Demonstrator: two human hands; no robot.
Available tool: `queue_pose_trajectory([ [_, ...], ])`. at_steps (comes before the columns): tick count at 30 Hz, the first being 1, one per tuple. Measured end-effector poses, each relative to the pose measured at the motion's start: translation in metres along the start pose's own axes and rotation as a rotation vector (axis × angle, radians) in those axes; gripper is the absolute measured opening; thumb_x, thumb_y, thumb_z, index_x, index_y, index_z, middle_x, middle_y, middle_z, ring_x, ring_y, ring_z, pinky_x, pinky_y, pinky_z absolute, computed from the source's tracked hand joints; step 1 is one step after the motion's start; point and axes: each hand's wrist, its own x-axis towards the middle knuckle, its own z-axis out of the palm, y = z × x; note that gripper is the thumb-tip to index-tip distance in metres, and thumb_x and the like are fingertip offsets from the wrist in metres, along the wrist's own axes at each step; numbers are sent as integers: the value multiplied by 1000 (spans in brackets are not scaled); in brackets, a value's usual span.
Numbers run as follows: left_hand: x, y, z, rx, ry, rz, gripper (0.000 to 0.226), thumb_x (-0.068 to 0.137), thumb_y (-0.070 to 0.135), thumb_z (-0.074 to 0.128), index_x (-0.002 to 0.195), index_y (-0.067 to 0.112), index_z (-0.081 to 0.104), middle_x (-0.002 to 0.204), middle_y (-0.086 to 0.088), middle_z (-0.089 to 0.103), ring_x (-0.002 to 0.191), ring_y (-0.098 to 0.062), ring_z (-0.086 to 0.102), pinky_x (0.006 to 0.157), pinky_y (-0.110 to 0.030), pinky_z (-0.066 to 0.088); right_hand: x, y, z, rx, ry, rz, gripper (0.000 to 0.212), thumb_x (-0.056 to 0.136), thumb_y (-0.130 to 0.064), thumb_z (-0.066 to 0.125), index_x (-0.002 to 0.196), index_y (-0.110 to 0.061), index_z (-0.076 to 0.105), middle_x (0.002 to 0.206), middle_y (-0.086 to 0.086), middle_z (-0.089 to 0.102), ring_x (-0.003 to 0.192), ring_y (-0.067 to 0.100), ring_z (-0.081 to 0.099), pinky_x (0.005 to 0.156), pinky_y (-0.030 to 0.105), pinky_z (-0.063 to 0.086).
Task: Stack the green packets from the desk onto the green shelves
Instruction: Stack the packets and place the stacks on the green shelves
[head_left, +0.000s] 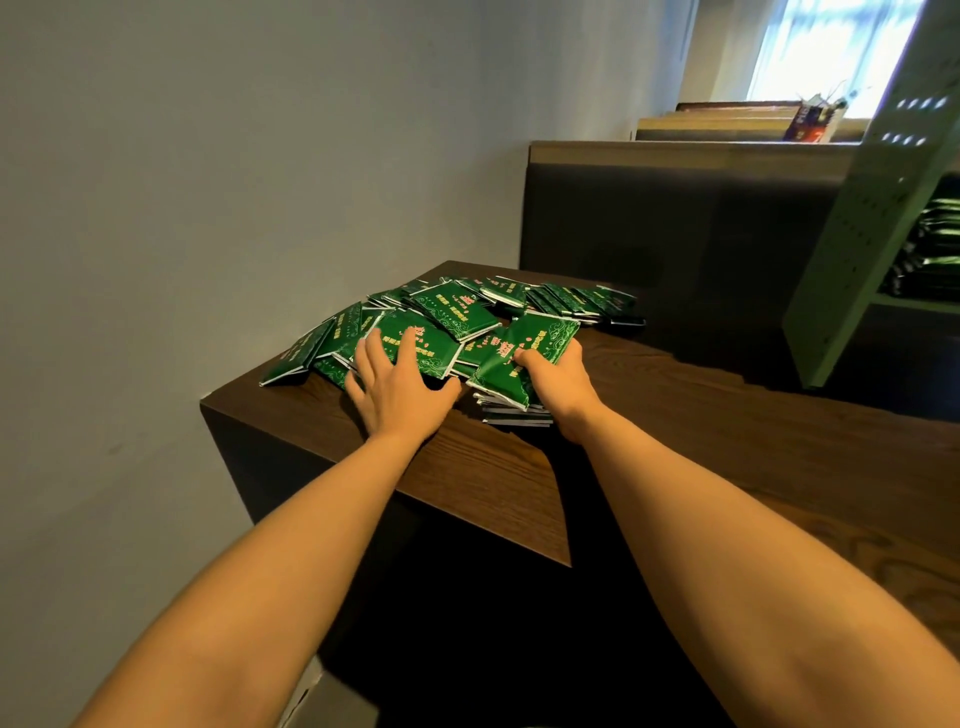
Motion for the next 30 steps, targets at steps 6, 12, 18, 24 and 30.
queue_pose_trajectory([
  [6,3,-1,2,-69,-44,-98,64,87,53,63,146,36,44,164,-11,12,152,-31,4,118,-57,3,-2,0,0,-19,3,-9,59,98,-21,66,144,-11,30,109,-6,55,108,21,60,103,44,50],
  [12,-1,-2,3,-75,30,-45,40,97,46,53,135,33,59,160,-4,29,150,-32,10,118,-59,10,-2,1,0,-25,-7,-14,59,98,-22,66,144,-12,30,109,-7,55,111,22,61,104,45,50],
  [18,0,0,4,72,-83,68,66,91,43,60,151,31,34,163,2,21,153,-23,3,117,-61,7,-3,2,0,-23,-5,-31,57,97,-21,66,142,-13,31,109,-7,55,100,14,60,97,39,51],
  [24,-1,-1,7,68,64,118,39,98,30,52,137,30,56,150,-3,44,146,-25,24,117,-59,12,1,5,0,-1,-8,-29,59,97,-21,67,143,-12,31,109,-6,56,99,14,60,94,38,50],
  [30,-6,7,-3,-88,319,264,29,98,28,53,124,25,65,123,2,64,122,-21,52,113,-54,21,2,4,-1,37,17,-3,56,97,-22,66,141,-12,34,114,1,59,97,16,61,90,39,52],
])
